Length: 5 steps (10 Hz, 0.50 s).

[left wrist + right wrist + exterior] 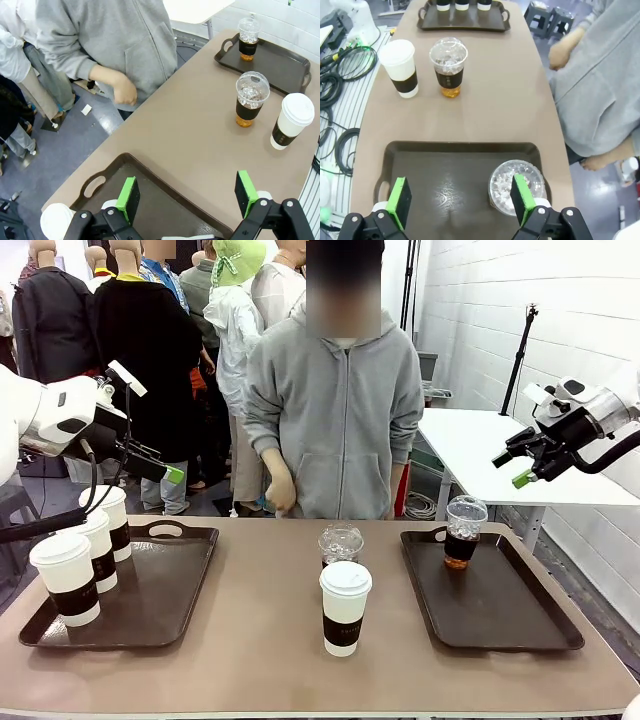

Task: Distribute the coffee onto the tray.
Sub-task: Pick up another iced Americano from the middle of the table and place it on the right Handle tray.

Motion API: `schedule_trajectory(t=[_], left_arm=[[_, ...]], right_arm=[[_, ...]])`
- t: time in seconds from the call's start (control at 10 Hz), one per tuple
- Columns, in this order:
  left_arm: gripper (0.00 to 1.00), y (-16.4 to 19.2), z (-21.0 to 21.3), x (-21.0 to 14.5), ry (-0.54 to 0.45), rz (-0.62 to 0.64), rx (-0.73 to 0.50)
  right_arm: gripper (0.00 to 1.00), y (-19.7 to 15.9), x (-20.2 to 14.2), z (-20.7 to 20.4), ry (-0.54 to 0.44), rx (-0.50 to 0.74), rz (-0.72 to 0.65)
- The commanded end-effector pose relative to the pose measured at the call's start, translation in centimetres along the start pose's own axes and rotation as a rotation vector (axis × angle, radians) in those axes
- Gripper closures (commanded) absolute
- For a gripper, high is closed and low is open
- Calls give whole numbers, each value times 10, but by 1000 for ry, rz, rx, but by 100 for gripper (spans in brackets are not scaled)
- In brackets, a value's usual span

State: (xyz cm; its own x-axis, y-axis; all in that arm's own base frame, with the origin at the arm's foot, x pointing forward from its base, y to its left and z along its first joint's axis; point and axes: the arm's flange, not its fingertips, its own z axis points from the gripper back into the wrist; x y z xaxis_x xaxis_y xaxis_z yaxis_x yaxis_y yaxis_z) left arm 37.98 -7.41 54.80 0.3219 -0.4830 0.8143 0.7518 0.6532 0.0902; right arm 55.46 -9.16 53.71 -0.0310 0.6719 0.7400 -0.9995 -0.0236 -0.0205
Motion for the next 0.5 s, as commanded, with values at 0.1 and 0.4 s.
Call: schedule_trajectory(t=[0.1, 0.4], left_arm=[[0, 2, -1, -2, -1, 5, -6], [0, 2, -1, -2, -1, 5, -6]], right_arm=[[0, 0, 0, 0, 0, 0, 0], [0, 29, 11, -1, -19, -100, -49]])
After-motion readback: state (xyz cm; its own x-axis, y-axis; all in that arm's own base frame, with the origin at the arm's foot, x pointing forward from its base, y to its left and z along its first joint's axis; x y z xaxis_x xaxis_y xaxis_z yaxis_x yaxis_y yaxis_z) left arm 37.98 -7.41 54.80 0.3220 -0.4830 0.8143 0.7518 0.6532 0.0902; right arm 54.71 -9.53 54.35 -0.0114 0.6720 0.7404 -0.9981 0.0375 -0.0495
